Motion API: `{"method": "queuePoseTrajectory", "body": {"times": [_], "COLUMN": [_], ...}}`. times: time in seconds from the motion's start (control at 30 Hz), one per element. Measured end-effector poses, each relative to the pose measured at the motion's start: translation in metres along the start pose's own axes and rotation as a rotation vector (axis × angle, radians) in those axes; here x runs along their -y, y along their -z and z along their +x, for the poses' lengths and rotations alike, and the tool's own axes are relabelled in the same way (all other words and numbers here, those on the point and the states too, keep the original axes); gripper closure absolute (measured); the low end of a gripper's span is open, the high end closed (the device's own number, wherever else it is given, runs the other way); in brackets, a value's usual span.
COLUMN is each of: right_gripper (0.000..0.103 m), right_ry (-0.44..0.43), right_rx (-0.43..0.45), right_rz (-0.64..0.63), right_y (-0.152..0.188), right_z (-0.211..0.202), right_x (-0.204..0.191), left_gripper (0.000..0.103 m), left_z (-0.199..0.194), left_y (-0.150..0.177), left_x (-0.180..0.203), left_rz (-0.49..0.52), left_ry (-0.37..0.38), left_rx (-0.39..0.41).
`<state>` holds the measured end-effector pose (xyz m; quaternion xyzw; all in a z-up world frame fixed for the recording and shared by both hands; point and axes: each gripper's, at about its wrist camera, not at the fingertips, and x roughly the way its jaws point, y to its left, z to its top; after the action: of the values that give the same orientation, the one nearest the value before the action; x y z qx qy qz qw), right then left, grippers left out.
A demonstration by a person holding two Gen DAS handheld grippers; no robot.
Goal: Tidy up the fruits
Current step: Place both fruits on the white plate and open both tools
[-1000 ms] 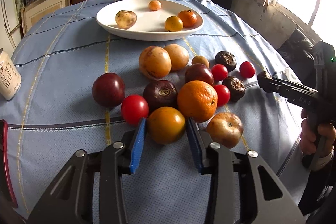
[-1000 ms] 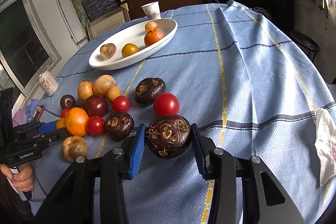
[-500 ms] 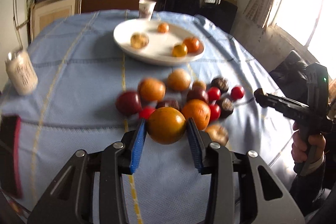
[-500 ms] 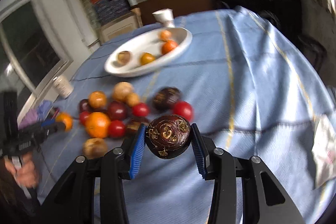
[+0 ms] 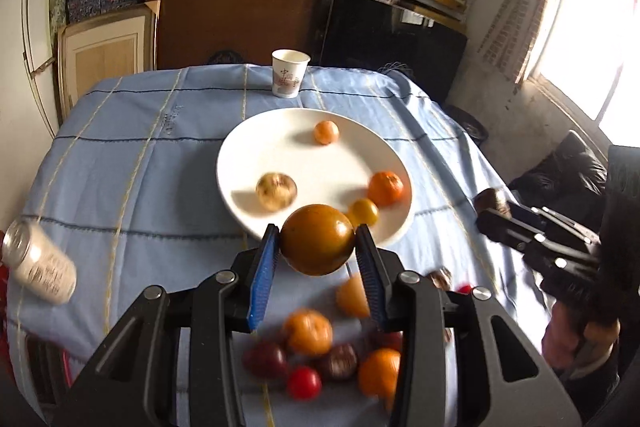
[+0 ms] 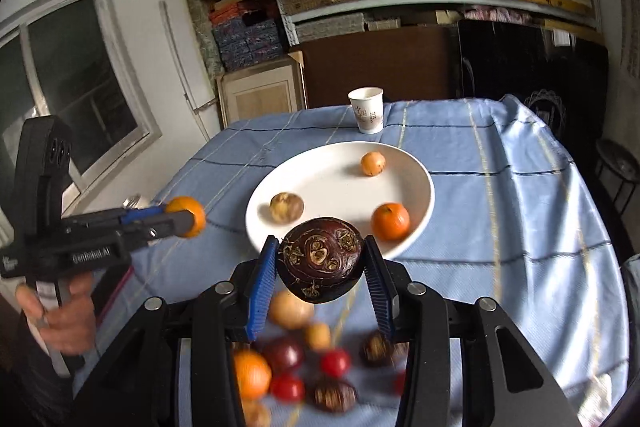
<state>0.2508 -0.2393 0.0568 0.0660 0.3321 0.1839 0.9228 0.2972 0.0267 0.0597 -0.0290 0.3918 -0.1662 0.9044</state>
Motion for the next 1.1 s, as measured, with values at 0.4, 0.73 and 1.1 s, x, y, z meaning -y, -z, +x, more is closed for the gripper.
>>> {"method": "queuePoseTrajectory", "body": {"times": [0.4, 0.73, 1.1], "right_gripper": [0.06, 0.047, 0.036], "right_ry": [0.014, -0.011, -0.053], "right_rx": [-0.139, -0.196, -0.001], "right_rz": [0.027, 0.01, 0.072], "right_y": [-0.031, -0.032, 0.0], "right_z": [0.121, 0.148, 0.037], "right_x": [0.008, -0.001, 0.02], "left_gripper": [0.065, 0.034, 0.005], "left_z": [0.117, 0.133, 0.005], "left_y": [-0.069, -0.069, 0.005], "left_x": [-0.044, -0.057, -0.018], "left_rz": [-0.091, -0.125, -0.019], "left_ry": [-0.114, -0.135, -0.228], "left_rx": [-0.111, -0.136, 0.103]}}
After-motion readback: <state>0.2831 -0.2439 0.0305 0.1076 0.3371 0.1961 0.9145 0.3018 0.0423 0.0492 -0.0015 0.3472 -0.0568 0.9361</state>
